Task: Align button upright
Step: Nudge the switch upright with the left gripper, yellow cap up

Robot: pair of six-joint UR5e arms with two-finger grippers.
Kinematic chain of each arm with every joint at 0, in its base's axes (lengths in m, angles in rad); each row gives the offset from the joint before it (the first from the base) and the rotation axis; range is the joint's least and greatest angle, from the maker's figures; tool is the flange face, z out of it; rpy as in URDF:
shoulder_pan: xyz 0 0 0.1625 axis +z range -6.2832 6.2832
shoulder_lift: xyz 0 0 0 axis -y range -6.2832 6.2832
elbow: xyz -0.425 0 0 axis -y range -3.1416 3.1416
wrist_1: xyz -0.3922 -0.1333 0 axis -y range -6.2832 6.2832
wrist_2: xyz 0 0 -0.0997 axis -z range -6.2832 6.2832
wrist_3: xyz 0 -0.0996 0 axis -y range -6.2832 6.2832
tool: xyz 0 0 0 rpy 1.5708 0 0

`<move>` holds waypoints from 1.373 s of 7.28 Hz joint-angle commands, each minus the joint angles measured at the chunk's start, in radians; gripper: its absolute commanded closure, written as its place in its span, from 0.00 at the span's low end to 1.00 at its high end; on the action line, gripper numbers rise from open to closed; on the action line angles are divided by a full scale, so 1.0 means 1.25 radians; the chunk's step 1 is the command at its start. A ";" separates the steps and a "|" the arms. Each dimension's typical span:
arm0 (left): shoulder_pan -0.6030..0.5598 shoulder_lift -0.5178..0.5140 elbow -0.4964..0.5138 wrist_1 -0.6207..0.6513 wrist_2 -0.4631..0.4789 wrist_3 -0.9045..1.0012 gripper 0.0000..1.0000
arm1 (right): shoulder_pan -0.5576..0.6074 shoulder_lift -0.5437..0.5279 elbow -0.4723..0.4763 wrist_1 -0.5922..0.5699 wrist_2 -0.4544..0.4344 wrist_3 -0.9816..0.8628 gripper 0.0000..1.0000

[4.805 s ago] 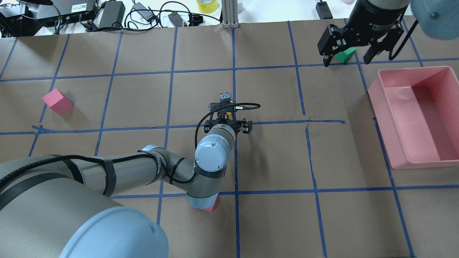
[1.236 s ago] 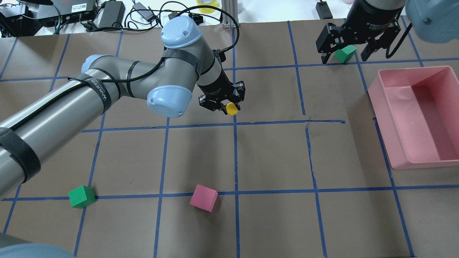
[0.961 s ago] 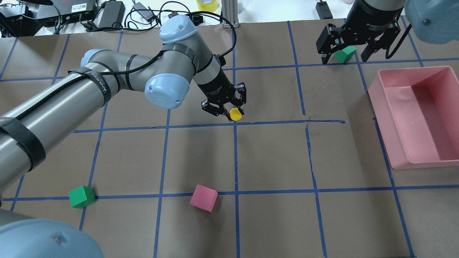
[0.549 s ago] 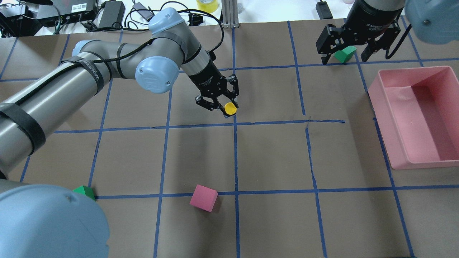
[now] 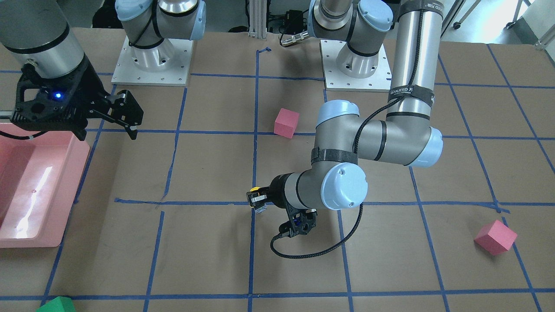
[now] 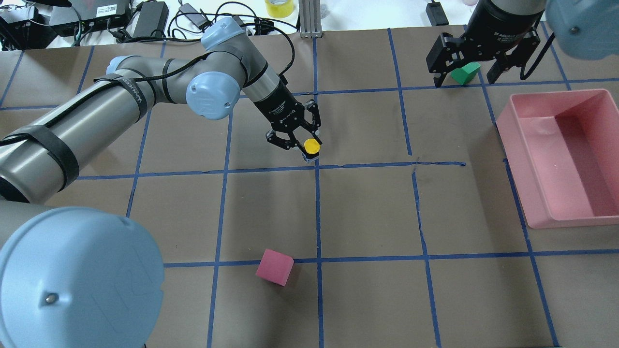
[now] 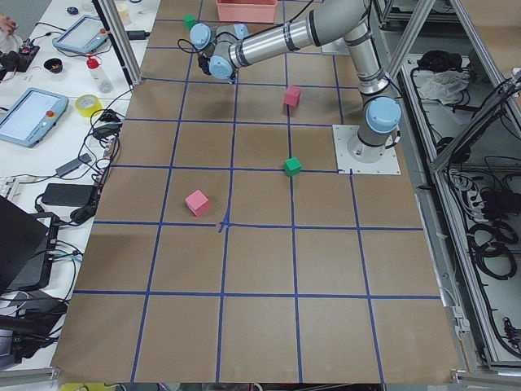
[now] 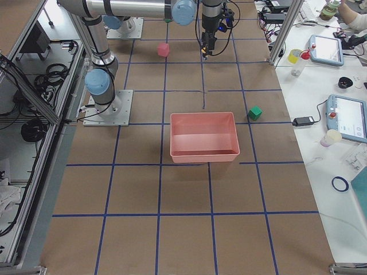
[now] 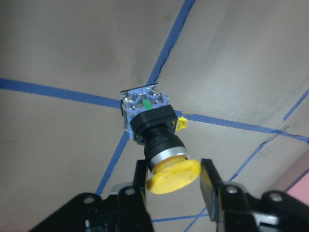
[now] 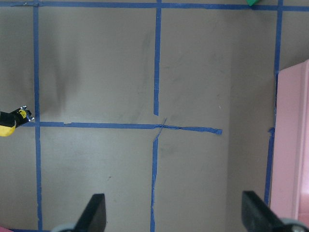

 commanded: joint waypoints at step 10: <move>0.000 0.017 -0.032 0.007 -0.018 0.035 0.08 | 0.000 0.000 0.004 0.000 -0.003 0.009 0.00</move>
